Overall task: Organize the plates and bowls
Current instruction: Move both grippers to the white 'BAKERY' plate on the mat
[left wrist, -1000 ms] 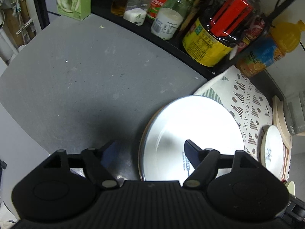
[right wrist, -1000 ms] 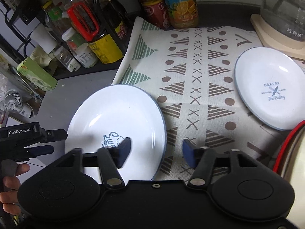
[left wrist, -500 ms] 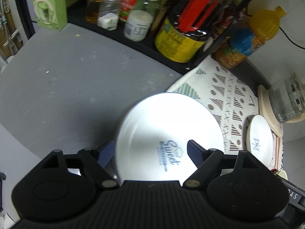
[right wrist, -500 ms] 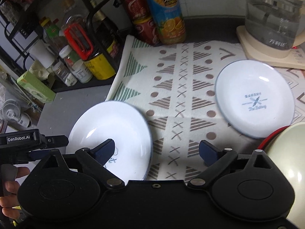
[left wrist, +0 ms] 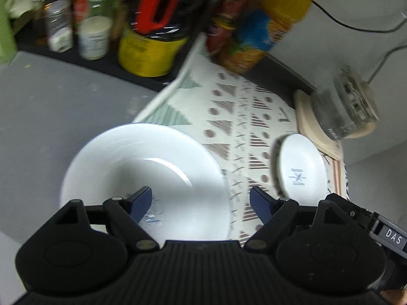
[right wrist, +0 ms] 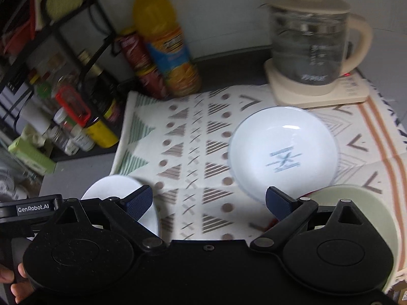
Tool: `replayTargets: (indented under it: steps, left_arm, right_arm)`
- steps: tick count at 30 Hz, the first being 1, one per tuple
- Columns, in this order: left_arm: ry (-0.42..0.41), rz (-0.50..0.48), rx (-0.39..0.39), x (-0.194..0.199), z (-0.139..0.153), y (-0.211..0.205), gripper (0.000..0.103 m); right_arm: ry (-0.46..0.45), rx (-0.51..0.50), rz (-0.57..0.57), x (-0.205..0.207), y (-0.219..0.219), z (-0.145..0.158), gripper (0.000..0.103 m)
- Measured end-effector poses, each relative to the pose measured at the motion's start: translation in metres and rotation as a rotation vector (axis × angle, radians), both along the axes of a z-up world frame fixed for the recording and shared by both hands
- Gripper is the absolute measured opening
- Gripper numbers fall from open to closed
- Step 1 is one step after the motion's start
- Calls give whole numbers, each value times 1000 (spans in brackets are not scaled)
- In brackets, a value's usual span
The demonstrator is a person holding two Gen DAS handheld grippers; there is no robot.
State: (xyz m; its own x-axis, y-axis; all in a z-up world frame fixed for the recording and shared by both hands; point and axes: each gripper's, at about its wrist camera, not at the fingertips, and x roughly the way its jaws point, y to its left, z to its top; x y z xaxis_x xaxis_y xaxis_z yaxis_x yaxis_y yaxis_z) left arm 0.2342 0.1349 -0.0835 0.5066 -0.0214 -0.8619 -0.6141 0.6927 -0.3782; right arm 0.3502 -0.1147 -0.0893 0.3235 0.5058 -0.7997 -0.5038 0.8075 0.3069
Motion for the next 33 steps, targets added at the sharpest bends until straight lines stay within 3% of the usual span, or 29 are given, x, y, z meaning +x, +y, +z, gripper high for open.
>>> replayTargets:
  steps: [17, 33]
  left_arm:
    - [-30, -156, 7, 68, 2, -48, 83]
    - [30, -153, -38, 124, -20, -69, 83]
  right_arm:
    - [15, -18, -168, 40, -53, 2, 96]
    - [128, -24, -241, 89, -86, -33, 96]
